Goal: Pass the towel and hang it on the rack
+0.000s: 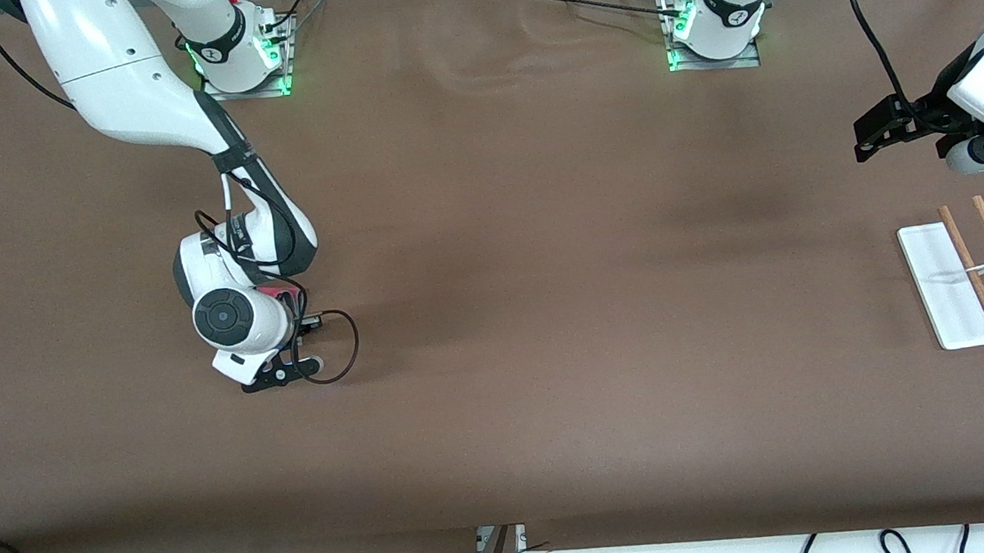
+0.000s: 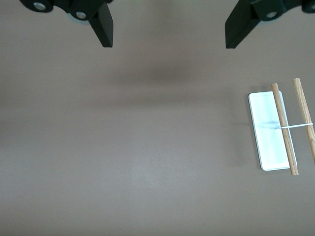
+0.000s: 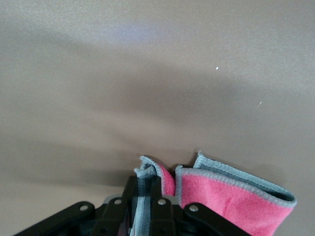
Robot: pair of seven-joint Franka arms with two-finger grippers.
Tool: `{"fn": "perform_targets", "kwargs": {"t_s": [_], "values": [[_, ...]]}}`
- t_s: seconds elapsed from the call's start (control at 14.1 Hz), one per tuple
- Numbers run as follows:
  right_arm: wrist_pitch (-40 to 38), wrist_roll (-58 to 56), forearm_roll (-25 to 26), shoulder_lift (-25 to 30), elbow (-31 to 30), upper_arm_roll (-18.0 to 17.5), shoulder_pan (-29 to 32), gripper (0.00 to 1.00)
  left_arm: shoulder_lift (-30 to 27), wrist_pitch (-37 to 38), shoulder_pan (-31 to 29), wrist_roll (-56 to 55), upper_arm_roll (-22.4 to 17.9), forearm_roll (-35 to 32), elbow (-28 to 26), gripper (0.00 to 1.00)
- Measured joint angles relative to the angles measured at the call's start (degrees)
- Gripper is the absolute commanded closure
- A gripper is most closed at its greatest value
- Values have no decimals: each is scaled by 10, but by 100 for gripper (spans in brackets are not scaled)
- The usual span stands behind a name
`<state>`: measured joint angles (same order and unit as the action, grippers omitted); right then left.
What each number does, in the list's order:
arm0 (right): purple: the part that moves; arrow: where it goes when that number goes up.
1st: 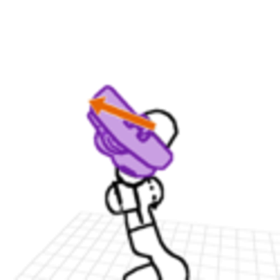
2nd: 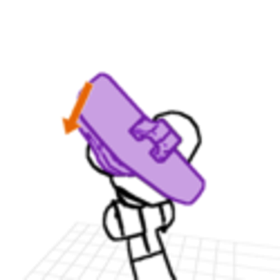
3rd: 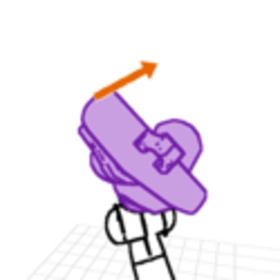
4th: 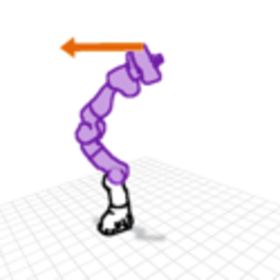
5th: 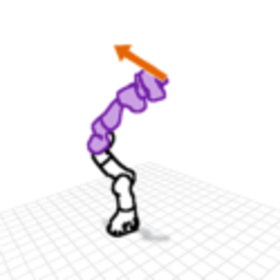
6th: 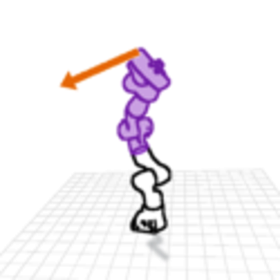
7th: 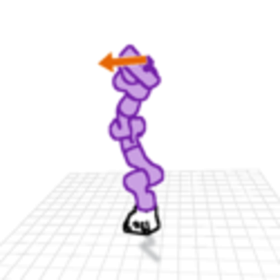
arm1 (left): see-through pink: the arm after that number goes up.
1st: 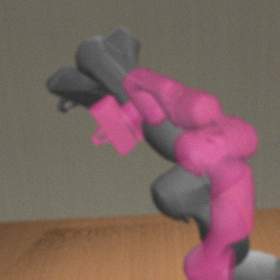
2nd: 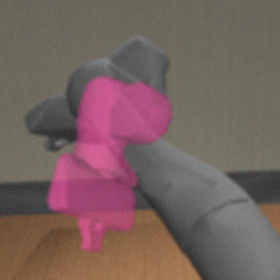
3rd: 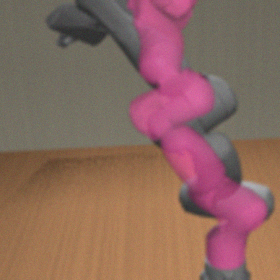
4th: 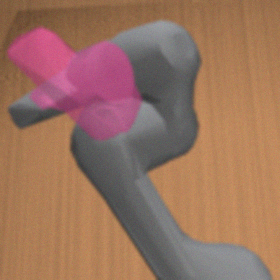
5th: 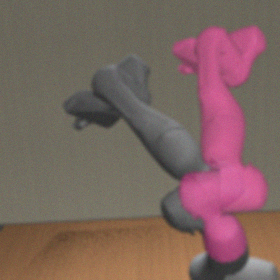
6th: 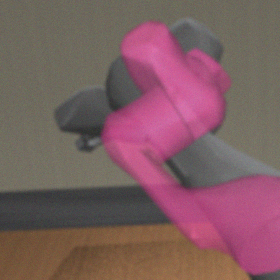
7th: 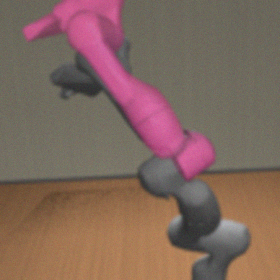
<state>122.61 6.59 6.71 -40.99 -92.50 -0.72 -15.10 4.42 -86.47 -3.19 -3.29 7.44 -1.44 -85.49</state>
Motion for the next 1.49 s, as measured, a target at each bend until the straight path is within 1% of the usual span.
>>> {"fn": "perform_targets", "kwargs": {"t_s": [0.14,0.21,0.64,0.78,0.99,1.06,1.21,1.35,1.49], "values": [[0,0,0,0,-1,0,0,98,3,0,0,0,0,0,0,0],[0,0,0,0,-1,0,0,100,4,0,0,0,0,0,0,0],[0,1,0,0,-1,0,-1,100,5,0,0,0,0,0,0,0],[1,18,0,1,1,0,-1,100,5,0,0,0,0,0,0,0],[-2,22,0,15,24,-1,-1,100,5,0,0,0,3,0,0,0],[-12,23,0,27,35,-4,-1,100,5,0,1,0,4,0,0,0],[-62,24,0,55,67,-18,-1,100,5,0,1,0,4,0,0,0],[-142,25,0,79,121,-50,-2,100,5,0,1,0,4,0,0,0],[-212,31,-4,92,194,-92,-5,100,5,0,1,0,4,0,0,0]]}}
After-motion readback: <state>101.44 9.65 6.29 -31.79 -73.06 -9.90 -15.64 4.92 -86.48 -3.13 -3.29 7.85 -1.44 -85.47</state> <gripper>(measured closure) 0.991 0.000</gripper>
